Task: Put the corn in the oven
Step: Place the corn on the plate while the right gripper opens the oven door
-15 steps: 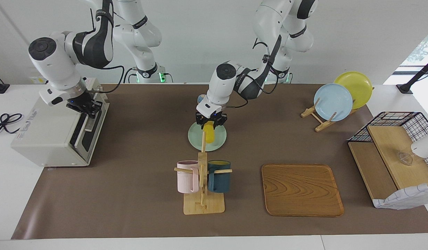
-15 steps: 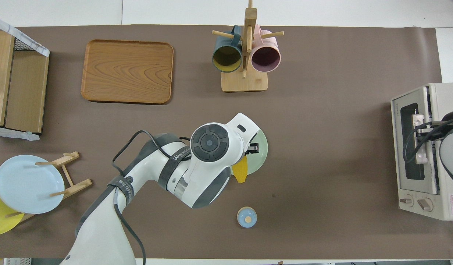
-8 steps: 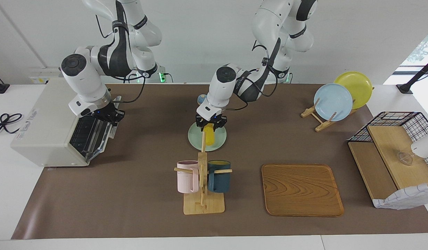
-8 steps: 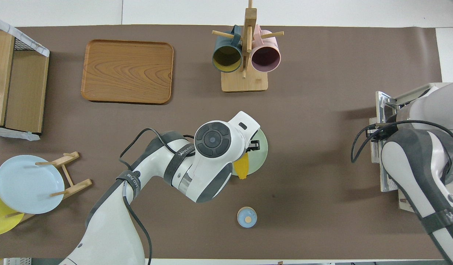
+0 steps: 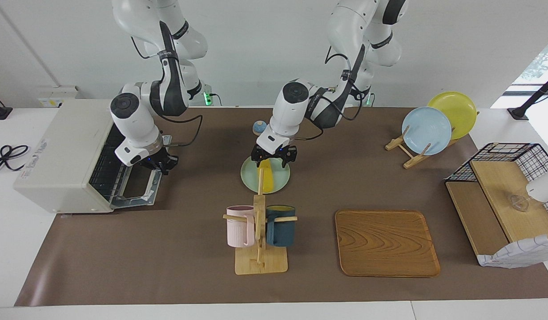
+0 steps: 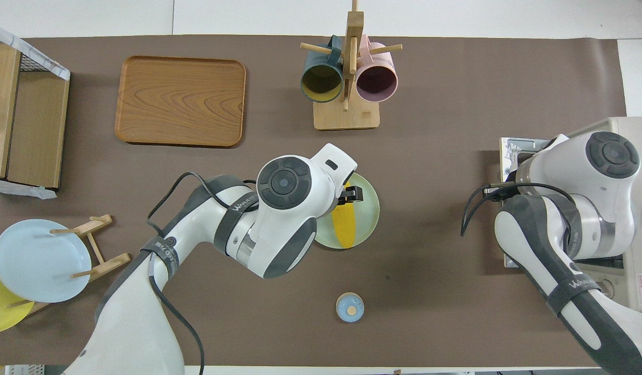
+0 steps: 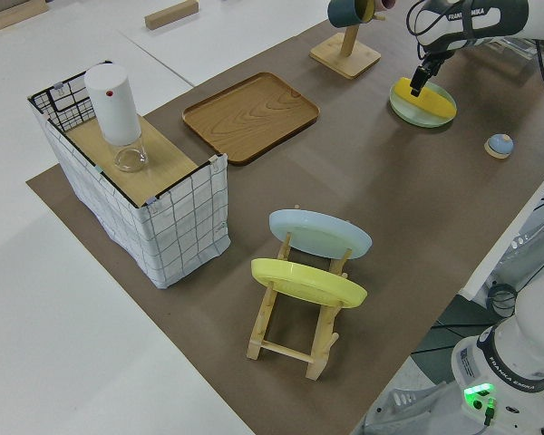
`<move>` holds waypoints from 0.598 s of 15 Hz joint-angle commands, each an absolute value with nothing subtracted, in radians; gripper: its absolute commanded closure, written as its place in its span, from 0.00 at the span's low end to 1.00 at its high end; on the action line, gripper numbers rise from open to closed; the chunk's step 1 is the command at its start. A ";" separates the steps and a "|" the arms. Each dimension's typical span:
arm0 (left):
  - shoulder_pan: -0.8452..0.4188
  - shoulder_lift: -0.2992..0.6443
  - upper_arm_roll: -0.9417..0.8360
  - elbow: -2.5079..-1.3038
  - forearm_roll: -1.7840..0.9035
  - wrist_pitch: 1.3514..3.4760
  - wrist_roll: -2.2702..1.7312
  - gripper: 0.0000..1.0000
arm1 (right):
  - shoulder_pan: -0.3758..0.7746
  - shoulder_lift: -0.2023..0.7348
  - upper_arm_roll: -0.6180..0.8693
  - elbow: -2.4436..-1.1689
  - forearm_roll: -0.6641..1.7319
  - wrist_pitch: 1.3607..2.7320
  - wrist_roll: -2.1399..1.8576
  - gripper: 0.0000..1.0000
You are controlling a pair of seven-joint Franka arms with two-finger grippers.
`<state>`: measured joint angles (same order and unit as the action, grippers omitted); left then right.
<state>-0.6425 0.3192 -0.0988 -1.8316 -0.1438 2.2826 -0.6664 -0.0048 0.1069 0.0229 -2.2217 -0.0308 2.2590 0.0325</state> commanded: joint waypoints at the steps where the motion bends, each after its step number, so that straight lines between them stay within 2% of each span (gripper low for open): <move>1: -0.537 0.212 -0.098 -1.827 -0.155 2.136 -0.603 0.00 | -0.045 0.163 -0.009 -2.203 -0.086 2.329 0.018 1.00; 5: -0.353 0.132 -0.086 -1.735 -0.071 1.883 -0.418 0.00 | -0.018 0.161 -0.009 -2.203 -0.086 2.324 0.044 1.00; 9: -0.206 0.077 -0.083 -1.677 -0.060 1.744 -0.243 0.00 | 0.009 0.161 -0.005 -2.198 -0.086 2.318 0.044 1.00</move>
